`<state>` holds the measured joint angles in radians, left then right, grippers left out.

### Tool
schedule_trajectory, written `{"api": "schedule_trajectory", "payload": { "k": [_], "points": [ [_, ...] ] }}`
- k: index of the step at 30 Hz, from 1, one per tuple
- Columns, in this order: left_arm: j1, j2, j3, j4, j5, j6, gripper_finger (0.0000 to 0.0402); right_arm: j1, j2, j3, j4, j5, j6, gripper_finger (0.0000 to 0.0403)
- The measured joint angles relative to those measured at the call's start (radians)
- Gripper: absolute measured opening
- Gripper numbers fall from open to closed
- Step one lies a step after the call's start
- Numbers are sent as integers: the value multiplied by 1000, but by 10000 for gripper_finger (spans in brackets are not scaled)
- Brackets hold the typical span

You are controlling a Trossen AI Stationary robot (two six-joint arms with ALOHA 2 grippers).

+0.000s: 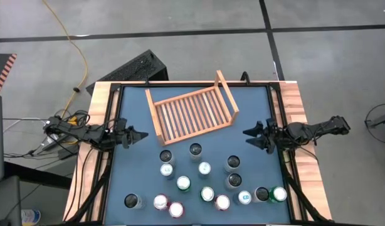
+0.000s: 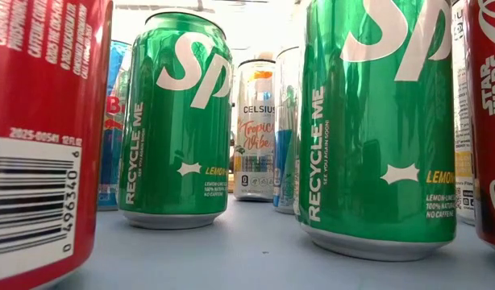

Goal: Place canned beverage on shelf
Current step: Put the white-blue soda can on the shelf

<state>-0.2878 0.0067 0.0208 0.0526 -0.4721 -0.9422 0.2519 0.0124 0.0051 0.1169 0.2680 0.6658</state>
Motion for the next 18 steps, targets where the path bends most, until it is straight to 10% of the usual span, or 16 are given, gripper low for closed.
{"api": "schedule_trajectory", "payload": {
  "k": [18],
  "points": [
    [0, 0, 0, 6, -64, 10, 0, 0, 0, 0, -9, 5, 112, 286]
  ]
}}
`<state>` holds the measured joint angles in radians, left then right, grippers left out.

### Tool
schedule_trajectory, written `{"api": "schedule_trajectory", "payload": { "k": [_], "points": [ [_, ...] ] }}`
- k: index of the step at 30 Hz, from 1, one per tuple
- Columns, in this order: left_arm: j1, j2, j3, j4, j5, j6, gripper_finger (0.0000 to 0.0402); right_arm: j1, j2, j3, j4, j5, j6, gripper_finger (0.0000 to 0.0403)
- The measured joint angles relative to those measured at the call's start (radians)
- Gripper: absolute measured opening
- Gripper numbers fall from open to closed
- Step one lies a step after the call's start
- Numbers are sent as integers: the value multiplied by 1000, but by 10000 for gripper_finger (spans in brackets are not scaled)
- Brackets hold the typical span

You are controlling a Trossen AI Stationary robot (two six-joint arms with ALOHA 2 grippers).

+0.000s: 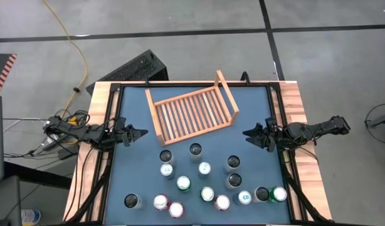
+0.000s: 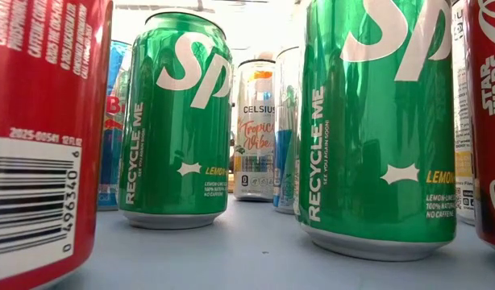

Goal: Place canned beverage on shelf
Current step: Put the white-blue soda can on the shelf

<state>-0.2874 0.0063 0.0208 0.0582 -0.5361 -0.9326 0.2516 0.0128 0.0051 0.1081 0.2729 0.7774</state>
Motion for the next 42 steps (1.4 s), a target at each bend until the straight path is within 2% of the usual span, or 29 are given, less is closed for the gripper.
{"api": "schedule_trajectory", "payload": {
  "k": [6, 10, 13, 15, 19, 23, 27, 32, 36, 39, 42],
  "points": [
    [0, 0, 0, -2, -34, -11, 0, 0, 0, 0, 1, 0, 87, 286],
    [0, 0, 0, 10, -75, -23, 0, -5, 0, 0, 1, 101, 100, 286],
    [0, 0, 0, 117, -50, 30, 2, -24, 0, 11, 38, 122, 130, 286],
    [0, 0, 0, 232, -24, 95, 10, -35, 2, 44, 69, 121, 77, 286],
    [0, 0, 3, 501, -27, 283, 39, -39, 3, 164, 123, 123, -147, 286],
    [0, 2, 75, 552, -16, 463, 75, -39, 78, 335, 49, 144, -334, 286],
    [0, 63, 202, 520, 24, 583, 109, -35, 228, 569, -171, 146, -442, 286],
    [0, 207, 397, 420, 87, 658, 143, -35, 502, 915, -688, 140, -395, 286],
    [0, 325, 554, 292, 119, 688, 160, -35, 722, 1167, -1020, 53, -359, 286],
    [0, 395, 654, 207, 120, 709, 165, -34, 859, 1326, -1204, 8, -362, 286],
    [0, 443, 731, 143, 120, 745, 165, -12, 987, 1456, -1329, -28, -431, 286]
  ]
}}
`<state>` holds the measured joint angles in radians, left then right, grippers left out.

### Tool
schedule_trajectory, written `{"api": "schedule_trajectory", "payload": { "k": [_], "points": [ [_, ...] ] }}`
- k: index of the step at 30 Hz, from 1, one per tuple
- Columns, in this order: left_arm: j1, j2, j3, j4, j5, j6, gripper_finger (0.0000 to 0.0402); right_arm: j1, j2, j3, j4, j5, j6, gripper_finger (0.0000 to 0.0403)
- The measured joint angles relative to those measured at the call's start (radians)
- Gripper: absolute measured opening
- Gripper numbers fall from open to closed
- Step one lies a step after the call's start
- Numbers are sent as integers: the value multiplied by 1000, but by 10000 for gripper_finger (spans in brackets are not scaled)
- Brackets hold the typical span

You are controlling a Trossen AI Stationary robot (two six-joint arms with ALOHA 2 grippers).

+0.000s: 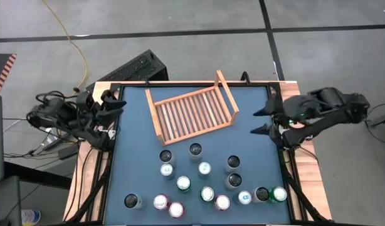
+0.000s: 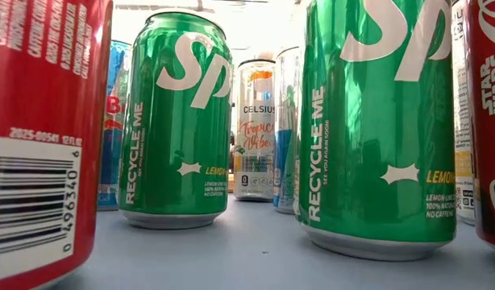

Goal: Place canned beverage on shelf
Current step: Put the white-blue soda can on the shelf

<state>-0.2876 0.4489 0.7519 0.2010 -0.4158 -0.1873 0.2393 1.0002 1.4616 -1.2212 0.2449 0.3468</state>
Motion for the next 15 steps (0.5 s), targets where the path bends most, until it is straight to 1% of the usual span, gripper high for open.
{"api": "schedule_trajectory", "payload": {
  "k": [4, 7, 11, 15],
  "points": [
    [0, 27, 54, -53, -1, 37, 165, 49, 147, 113, -96, -44, -115, 286],
    [0, 29, 60, -61, -11, 29, 165, 80, 240, 161, -149, -59, -146, 286],
    [0, 29, 60, -90, -12, 18, 165, 103, 324, 170, -170, -68, -148, 286],
    [0, 29, 60, -146, -12, 7, 165, 129, 398, 171, -169, -81, -195, 286]
  ]
}}
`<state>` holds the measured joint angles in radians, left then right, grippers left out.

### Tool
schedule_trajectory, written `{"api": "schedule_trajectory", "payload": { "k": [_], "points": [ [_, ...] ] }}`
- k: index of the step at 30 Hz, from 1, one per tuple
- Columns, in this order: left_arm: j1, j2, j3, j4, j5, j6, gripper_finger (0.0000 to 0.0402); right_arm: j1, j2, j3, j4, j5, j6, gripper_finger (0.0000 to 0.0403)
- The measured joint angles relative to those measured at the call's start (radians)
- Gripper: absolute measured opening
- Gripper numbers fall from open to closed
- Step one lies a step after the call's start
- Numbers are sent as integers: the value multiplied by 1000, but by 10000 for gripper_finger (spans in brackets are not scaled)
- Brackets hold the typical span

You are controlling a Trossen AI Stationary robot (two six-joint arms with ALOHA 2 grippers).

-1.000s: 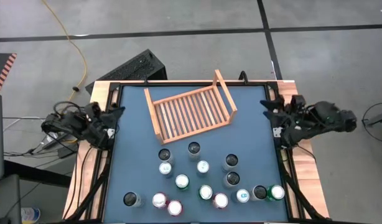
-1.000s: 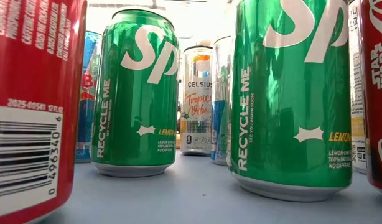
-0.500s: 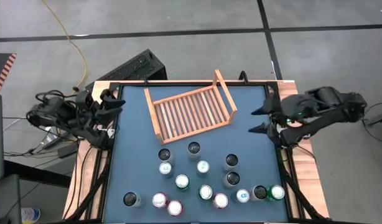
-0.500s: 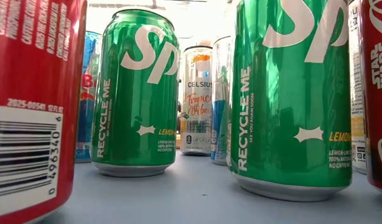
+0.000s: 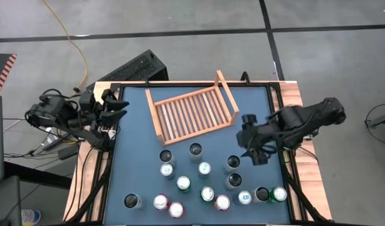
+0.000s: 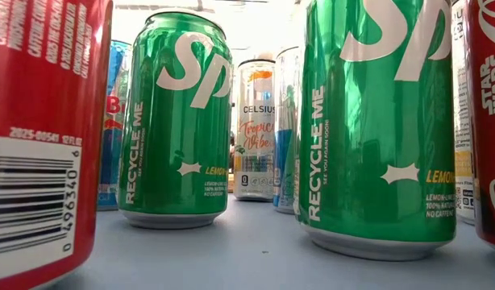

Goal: Place canned beverage on shelf
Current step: Put the white-blue soda can on the shelf

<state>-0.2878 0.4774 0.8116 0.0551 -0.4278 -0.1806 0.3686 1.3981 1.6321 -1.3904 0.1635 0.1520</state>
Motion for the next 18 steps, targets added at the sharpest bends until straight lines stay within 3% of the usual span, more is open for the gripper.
{"api": "schedule_trajectory", "payload": {
  "k": [11, 18],
  "points": [
    [0, 0, 0, -51, -1, -18, 165, 12, 117, -9, 55, -5, -82, 286],
    [0, 0, 0, -75, 3, -34, 165, 30, 89, -149, 223, -5, -48, 286]
  ]
}}
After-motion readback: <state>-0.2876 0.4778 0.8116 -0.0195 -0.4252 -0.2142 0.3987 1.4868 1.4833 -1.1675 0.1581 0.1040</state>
